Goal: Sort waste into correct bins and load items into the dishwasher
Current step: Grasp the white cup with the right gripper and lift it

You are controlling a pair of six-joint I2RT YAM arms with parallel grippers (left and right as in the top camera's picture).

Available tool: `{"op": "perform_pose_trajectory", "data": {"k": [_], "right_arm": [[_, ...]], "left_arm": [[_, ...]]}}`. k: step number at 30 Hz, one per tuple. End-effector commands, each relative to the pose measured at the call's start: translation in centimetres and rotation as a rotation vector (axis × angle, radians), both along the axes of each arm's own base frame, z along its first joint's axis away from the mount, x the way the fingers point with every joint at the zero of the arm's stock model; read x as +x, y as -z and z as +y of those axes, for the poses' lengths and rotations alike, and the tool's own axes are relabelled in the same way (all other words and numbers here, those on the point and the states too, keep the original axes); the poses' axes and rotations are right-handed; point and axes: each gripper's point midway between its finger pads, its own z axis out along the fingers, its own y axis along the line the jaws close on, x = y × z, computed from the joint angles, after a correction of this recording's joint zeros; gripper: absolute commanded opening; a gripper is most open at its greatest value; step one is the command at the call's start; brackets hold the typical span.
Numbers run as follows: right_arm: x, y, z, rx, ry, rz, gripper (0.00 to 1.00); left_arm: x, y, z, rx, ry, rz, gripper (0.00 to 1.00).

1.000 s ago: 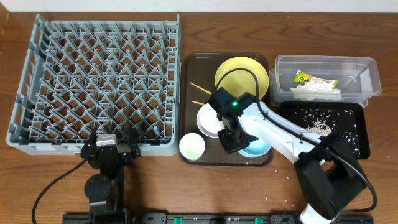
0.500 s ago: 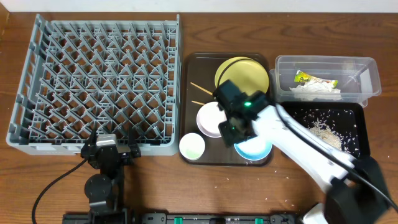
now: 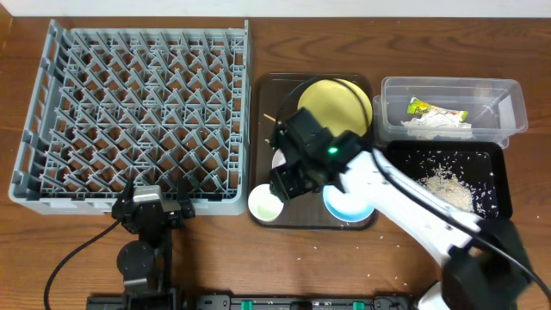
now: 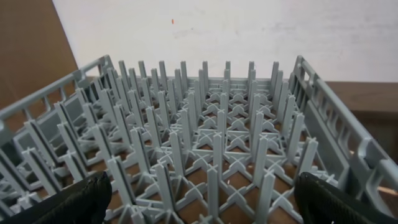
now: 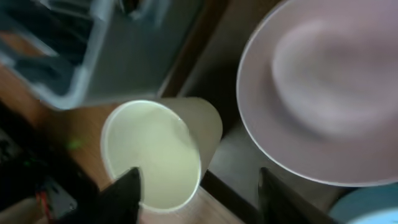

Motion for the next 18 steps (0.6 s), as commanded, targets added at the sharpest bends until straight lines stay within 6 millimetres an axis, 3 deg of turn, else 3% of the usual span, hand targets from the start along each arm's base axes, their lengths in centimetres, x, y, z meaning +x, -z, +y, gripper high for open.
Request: {"op": "perform_pose_trajectory", "data": {"k": [1, 6, 18], "right_arm": [[-0.8, 2.3, 0.7, -0.038, -0.014, 0.063, 0.44], [-1.6, 4.3, 1.2, -0.072, -0.039, 0.096, 0.25], [-2.3, 4.6, 1.9, -0.125, -0.056, 0.04, 0.19]], "left_arm": [[-0.1, 1.6, 0.1, -0.116, -0.017, 0.032, 0.95], [-0.1, 1.5, 0.0, -0.122, -0.017, 0.029, 0.95], [-0.1, 1.6, 0.1, -0.123, -0.017, 0.033, 0.95]]}}
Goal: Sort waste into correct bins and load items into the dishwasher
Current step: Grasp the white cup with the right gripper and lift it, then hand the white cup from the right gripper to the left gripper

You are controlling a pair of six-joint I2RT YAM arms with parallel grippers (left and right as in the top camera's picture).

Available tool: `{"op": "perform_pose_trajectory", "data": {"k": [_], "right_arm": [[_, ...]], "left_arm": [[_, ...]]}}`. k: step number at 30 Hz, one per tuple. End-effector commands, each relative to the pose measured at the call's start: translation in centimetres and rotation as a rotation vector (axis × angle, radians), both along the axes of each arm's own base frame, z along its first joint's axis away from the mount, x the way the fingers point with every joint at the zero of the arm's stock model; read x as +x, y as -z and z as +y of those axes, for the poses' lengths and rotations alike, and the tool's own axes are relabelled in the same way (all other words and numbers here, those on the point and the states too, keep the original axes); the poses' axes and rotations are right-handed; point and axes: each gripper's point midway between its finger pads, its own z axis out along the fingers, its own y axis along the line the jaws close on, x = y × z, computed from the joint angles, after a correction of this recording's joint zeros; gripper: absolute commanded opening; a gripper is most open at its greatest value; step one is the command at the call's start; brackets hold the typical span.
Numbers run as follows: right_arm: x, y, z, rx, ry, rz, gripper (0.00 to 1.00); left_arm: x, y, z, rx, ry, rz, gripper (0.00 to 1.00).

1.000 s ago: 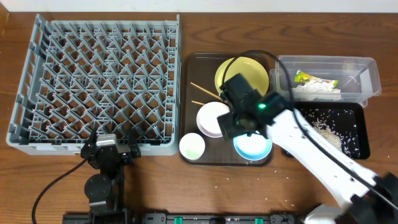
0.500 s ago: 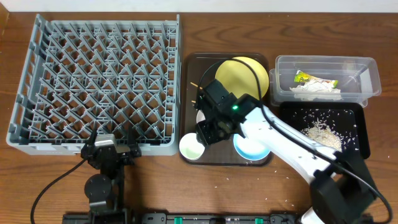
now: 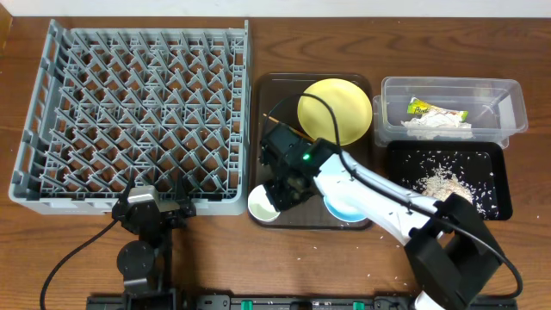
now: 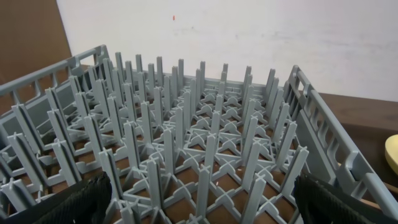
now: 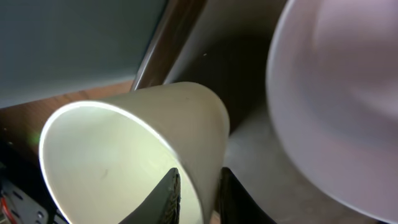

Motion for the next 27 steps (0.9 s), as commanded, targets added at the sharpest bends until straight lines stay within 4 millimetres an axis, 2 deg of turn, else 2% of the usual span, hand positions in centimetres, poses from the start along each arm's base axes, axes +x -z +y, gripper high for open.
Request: {"op": "perform_pose_trajectory", "data": {"k": [1, 2, 5, 8, 10, 14, 16, 18, 19, 21, 24, 27], "right_arm": [[-0.1, 0.0, 0.6, -0.019, -0.01, -0.032, 0.16], [-0.1, 0.0, 0.5, -0.02, -0.008, -0.031, 0.02], [-0.1, 0.0, 0.5, -0.023, 0.001, -0.03, 0.01], [0.1, 0.0, -0.1, -0.04, 0.012, -0.028, 0.01], [0.6, -0.5, -0.7, -0.047, 0.032, -0.021, 0.01], [3.1, -3.9, -2.3, 0.012, 0.112, -0.062, 0.01], [5.2, -7.0, -3.7, 0.094, 0.167, -0.117, 0.01], [6.9, -9.4, -5.4, 0.15, 0.229, -0.161, 0.01], [8.3, -11.2, -7.2, 0.197, 0.273, -0.196, 0.01], [10.3, -13.0, -9.6, 0.272, 0.339, -0.226, 0.01], [12.0, -14.1, -11.1, 0.365, 0.375, -0.221, 0.01], [12.8, -14.8, -11.9, 0.413, 0.382, -0.23, 0.01]], "left_arm": [[-0.1, 1.7, 0.1, -0.023, -0.007, 0.049, 0.95], [-0.1, 1.9, 0.1, -0.023, -0.007, 0.057, 0.95], [0.0, 2.3, 0.1, -0.054, -0.012, 0.071, 0.95], [0.0, 2.3, 0.1, -0.232, -0.038, 0.054, 0.95], [0.0, 1.8, -0.2, -0.265, -0.021, 0.043, 0.95], [-0.1, -1.0, -1.7, -0.281, 0.064, 0.019, 0.95], [-0.1, -2.5, -2.2, -0.317, 0.082, 0.04, 0.95], [0.0, -3.5, -2.6, -0.344, 0.102, 0.077, 0.95], [0.3, -4.3, -3.2, -0.361, 0.131, 0.115, 0.95], [1.5, -5.5, -4.3, -0.419, 0.184, 0.188, 0.95], [3.5, -6.3, -6.4, -0.529, 0.291, 0.297, 0.95], [5.5, -6.8, -9.6, -0.625, 0.491, 0.424, 0.95]]}}
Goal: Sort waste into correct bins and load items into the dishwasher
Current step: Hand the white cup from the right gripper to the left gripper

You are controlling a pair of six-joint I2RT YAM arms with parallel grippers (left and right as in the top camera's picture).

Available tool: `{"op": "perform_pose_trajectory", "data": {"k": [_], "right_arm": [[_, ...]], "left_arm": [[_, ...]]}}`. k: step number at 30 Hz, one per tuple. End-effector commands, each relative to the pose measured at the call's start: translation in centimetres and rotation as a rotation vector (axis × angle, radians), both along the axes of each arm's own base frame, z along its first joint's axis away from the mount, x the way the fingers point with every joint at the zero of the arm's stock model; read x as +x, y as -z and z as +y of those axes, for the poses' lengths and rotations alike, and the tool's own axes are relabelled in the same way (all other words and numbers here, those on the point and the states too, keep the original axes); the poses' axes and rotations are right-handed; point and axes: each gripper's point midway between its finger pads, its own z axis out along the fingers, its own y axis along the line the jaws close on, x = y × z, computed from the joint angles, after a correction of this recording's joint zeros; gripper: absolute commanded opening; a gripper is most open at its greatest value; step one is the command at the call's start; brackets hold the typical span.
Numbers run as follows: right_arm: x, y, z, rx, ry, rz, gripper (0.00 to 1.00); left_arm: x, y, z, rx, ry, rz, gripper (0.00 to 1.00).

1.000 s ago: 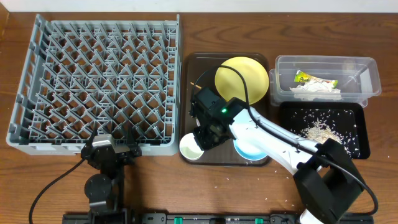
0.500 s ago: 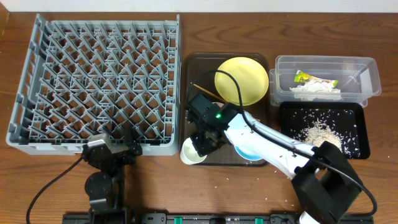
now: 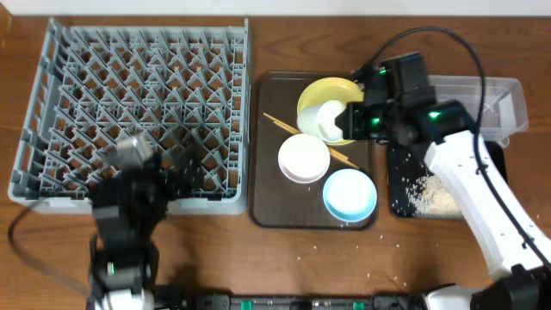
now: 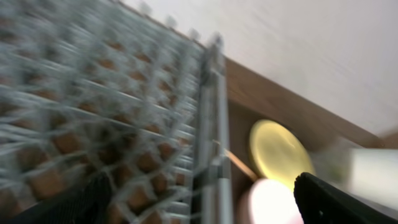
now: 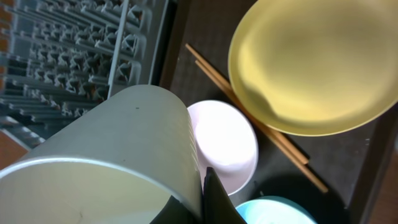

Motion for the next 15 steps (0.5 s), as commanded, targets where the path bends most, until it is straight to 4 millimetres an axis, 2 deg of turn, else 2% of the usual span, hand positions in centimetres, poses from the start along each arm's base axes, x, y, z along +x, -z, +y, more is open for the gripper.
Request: {"op": "perform_pose_trajectory", "data": {"k": [1, 3, 5, 8, 9, 12, 15], "right_arm": [[0.1, -1.4, 0.6, 0.113, -0.07, -0.018, 0.01], [0.3, -1.9, 0.9, 0.145, -0.083, -0.028, 0.01], [0.3, -2.8, 1.6, 0.2, -0.116, -0.046, 0.01], [0.6, -3.6, 3.0, 0.285, -0.178, -0.066, 0.01], [0.7, -3.5, 3.4, 0.311, -0.198, -0.064, 0.01], [1.1, -3.2, 4.9, 0.405, -0.272, -0.052, 0.01], [1.3, -3.5, 7.0, 0.563, -0.421, -0.075, 0.01]], "left_arm": [[1.6, -1.3, -5.2, -0.22, 0.308, 0.085, 0.95], [2.1, -2.6, -7.5, -0.379, 0.458, 0.105, 0.95], [2.2, -3.5, -9.2, -0.635, 0.563, 0.212, 0.95], [2.9, -1.9, -9.5, -0.914, 0.455, 0.476, 0.95], [2.5, -1.5, -9.8, -1.02, 0.438, 0.594, 0.95], [0.8, -1.6, -10.7, -1.128, 0.529, 0.747, 0.95], [0.0, -2.1, -11.0, -1.126, 0.602, 0.754, 0.9]]}}
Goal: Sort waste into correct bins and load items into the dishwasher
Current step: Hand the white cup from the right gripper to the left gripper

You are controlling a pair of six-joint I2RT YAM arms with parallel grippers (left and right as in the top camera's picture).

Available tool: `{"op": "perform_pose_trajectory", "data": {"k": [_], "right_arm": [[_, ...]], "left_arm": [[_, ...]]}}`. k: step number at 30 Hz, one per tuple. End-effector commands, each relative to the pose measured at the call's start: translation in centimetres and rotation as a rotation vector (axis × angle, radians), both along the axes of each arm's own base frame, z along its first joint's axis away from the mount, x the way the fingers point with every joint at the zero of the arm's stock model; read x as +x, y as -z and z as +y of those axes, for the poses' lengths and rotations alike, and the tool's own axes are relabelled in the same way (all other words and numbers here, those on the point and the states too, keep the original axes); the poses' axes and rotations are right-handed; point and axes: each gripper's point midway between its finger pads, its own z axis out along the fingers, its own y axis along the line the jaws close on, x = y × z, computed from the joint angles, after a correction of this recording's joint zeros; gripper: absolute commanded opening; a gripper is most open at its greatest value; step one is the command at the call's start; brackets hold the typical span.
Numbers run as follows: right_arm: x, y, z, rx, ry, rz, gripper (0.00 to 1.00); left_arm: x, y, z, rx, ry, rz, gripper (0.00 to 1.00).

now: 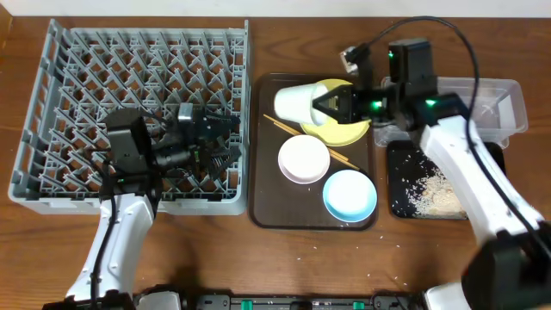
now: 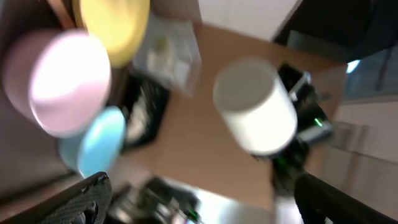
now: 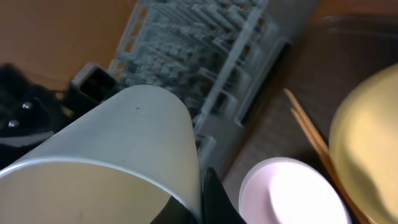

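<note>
My right gripper [image 1: 331, 105] is shut on the rim of a cream cup [image 1: 297, 102], one finger inside and one outside. It holds the cup on its side above the back left of the brown tray [image 1: 258, 211]. The cup [image 3: 112, 155] fills the right wrist view, with a dark finger [image 3: 214, 199] on its wall. My left gripper [image 1: 215, 142] hangs open over the right part of the grey dish rack [image 1: 52, 185] and faces the cup [image 2: 255, 112]. On the tray lie a pink plate [image 1: 304, 158], a blue bowl [image 1: 349, 193], a yellow plate [image 1: 355, 129] and chopsticks [image 1: 280, 122].
A clear bin [image 1: 510, 103] with wrappers stands at the back right. A black tray [image 1: 491, 164] with spilled rice lies in front of it. Cables trail from both arms, and crumbs dot the front of the table.
My right gripper has carried the cup left, from over the yellow plate to the tray's back left, tipped sideways. My left arm has risen over the rack and turned toward the tray.
My right gripper was open over the cup at the tray's front left corner, then had its fingers on the cup's wall. Later it held the cup above the yellow plate while the left arm left its rest. Now cup and left gripper face each other.
</note>
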Motion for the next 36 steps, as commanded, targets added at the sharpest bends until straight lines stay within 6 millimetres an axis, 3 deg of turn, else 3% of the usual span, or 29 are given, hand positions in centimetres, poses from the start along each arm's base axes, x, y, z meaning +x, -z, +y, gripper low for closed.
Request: {"op": "perform_pose_trajectory", "data": {"k": [1, 5, 7, 9, 15, 21, 27, 36], "right_arm": [[-1.1, -0.4, 2.5, 0.201, -0.21, 0.019, 0.01], [-2.3, 1.0, 5.0, 0.31, -0.364, 0.053, 0.01], [-3.4, 1.1, 6.2, 0.364, -0.449, 0.054, 0.01], [-4.4, 0.7, 7.1, 0.41, -0.525, 0.034, 0.01], [-5.8, 0.2, 9.3, 0.428, -0.601, 0.002, 0.01], [-7.7, 0.9, 11.4, 0.428, -0.664, 0.02, 0.01], [-7.3, 2.5, 12.1, 0.431, -0.669, 0.051, 0.01], [-6.4, 1.9, 12.5, 0.429, -0.647, 0.014, 0.01]], "left_arm": [[-2.1, -2.2, -0.8, -0.113, 0.139, 0.033, 0.9], [-2.5, -2.7, -0.9, -0.078, 0.187, -0.157, 0.89], [-2.4, -2.7, -0.9, -0.058, 0.193, -0.226, 0.98], [-2.5, -2.7, -0.9, -0.035, 0.201, -0.307, 0.98], [-2.7, -2.9, -0.9, -0.021, 0.223, -0.397, 0.98], [-2.7, -2.9, -0.9, -0.02, 0.224, -0.402, 0.98], [-2.7, -2.9, -0.9, -0.02, 0.224, -0.402, 0.98], [-2.7, -2.9, -0.9, -0.02, 0.224, -0.402, 0.99]]}}
